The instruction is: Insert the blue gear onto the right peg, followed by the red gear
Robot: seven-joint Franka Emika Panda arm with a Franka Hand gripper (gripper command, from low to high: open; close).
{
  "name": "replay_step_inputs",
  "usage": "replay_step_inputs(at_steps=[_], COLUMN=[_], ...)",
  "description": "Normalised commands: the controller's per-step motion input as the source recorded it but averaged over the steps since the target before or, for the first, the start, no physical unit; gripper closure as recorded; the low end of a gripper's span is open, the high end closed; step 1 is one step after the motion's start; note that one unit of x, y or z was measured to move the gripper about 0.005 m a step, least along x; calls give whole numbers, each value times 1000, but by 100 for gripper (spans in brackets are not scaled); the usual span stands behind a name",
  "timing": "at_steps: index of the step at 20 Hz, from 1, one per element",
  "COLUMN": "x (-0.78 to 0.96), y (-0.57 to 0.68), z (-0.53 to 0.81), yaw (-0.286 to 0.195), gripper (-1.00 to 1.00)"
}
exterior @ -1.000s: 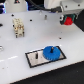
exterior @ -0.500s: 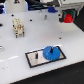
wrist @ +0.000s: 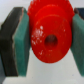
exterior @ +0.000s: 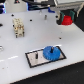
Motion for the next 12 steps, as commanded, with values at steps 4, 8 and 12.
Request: replay_step_inputs(at_steps=[4, 8, 12], x=[760, 743, 660], y=[-275, -272, -268], z=[169, 95, 28], yaw=[0, 0, 0], gripper=[100, 100, 100])
